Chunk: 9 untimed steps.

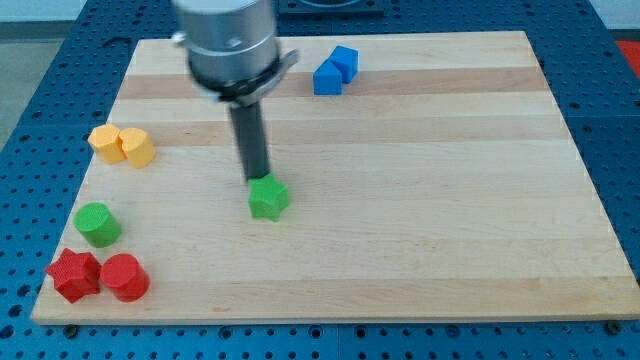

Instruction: Move the green star diagonally to the top right of the red circle

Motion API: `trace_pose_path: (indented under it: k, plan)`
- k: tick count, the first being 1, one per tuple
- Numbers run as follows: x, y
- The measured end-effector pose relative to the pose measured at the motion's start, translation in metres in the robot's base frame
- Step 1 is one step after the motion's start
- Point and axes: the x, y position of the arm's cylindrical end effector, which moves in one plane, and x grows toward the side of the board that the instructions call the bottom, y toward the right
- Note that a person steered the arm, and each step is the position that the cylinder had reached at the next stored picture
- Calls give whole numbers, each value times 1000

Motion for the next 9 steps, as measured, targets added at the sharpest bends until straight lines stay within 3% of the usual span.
trace_pose_path:
  k: [1,3,4,5,6,9]
  plan:
    - [17,-23]
    - [-25,43]
    - [-20,84]
    - [-7,86]
    - [7,76]
    - [32,-52]
